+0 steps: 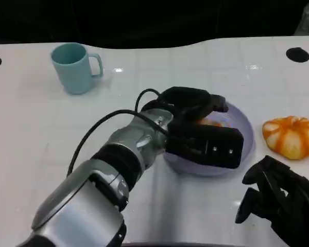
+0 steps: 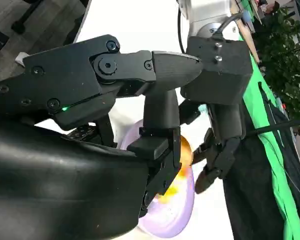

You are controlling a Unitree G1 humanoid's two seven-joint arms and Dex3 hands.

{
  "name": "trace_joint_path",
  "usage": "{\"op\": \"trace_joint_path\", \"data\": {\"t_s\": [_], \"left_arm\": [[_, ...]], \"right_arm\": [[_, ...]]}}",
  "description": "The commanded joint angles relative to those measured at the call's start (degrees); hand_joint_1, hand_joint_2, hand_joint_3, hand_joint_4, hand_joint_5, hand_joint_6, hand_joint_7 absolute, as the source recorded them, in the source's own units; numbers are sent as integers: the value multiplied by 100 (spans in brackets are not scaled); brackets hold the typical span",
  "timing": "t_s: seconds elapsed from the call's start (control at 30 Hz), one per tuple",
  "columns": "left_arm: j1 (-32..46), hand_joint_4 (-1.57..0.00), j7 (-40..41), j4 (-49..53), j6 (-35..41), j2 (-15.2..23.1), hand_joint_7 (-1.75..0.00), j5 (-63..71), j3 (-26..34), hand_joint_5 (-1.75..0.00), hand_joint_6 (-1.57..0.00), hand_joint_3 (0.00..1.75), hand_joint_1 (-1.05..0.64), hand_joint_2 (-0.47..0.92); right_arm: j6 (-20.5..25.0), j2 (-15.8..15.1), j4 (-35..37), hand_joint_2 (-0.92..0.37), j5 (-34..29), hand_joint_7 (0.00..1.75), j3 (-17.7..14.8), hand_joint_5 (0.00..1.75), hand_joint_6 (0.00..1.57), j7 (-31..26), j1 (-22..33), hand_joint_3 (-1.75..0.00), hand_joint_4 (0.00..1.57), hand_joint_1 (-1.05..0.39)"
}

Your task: Grasp the bread from the table and place it into the plate.

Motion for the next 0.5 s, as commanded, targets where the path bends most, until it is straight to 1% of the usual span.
{"op": "trace_joint_path", "data": {"t_s": [0.03, 0.17, 0.27, 0.43, 0.5], "left_arm": [[-256, -9, -490, 79, 229, 3, 0, 77, -122, -5, -10, 44, -82, 92], [-310, -4, -1090, 20, 205, 102, -1, -130, 8, -3, -10, 49, -90, 92], [-300, -6, -1492, -92, 108, 195, -2, -419, 248, -4, -13, 49, -89, 92], [-254, -10, -1850, -306, -19, 359, -4, -694, 493, -6, -17, 48, -88, 92], [-177, -12, -2011, -452, -92, 460, -5, -918, 686, -7, -19, 48, -88, 92]], "right_arm": [[-80, -48, -4, -92, 21, 163, -48, 175, 46, 21, 5, -37, 63, -45], [-99, -54, 39, -92, 4, 163, -56, 175, 48, 29, -30, -36, 64, -46], [-110, -55, 54, -92, 18, 162, -71, 175, 49, 42, -40, -35, 64, -46], [-115, -61, 81, -92, 10, 162, -89, 175, 49, 40, -54, -36, 65, -45], [-107, -55, 106, -92, 46, 162, -113, 175, 49, 55, -61, -36, 65, -45]]}}
